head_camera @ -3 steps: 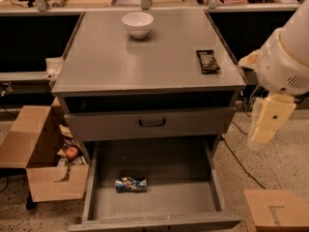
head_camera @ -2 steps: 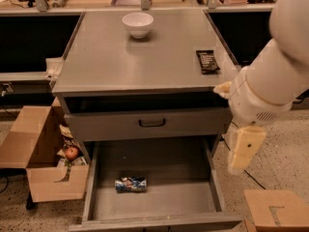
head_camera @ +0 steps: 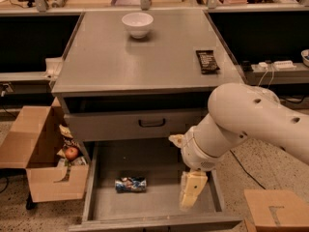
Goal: Pick redbull can from middle drawer and place on counter
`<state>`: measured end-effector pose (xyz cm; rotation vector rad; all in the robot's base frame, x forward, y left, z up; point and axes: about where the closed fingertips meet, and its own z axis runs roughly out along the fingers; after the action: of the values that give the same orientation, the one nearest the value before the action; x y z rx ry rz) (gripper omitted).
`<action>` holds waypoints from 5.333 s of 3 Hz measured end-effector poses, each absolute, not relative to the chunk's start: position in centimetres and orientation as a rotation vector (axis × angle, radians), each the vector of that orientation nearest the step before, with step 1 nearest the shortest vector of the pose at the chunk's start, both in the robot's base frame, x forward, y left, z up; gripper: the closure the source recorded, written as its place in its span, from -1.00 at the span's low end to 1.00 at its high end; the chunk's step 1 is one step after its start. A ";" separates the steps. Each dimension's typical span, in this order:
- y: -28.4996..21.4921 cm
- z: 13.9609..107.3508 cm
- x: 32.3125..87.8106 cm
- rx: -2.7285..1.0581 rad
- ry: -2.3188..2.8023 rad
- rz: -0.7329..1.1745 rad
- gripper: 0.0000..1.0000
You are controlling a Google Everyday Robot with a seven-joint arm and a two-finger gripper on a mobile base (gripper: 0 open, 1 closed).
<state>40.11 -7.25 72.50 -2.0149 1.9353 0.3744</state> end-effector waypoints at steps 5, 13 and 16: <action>-0.6 51.6 47.6 -1.894 1.850 0.460 -1.00; 5.5 34.9 53.8 -1.749 1.874 0.538 -0.02; 4.2 45.6 52.9 -1.741 1.633 0.547 1.00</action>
Offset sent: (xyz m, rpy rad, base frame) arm 0.0327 0.0112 -0.0869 0.0479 -0.0106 -0.0098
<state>52.93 4.16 45.60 -1.7412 1.6332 0.5469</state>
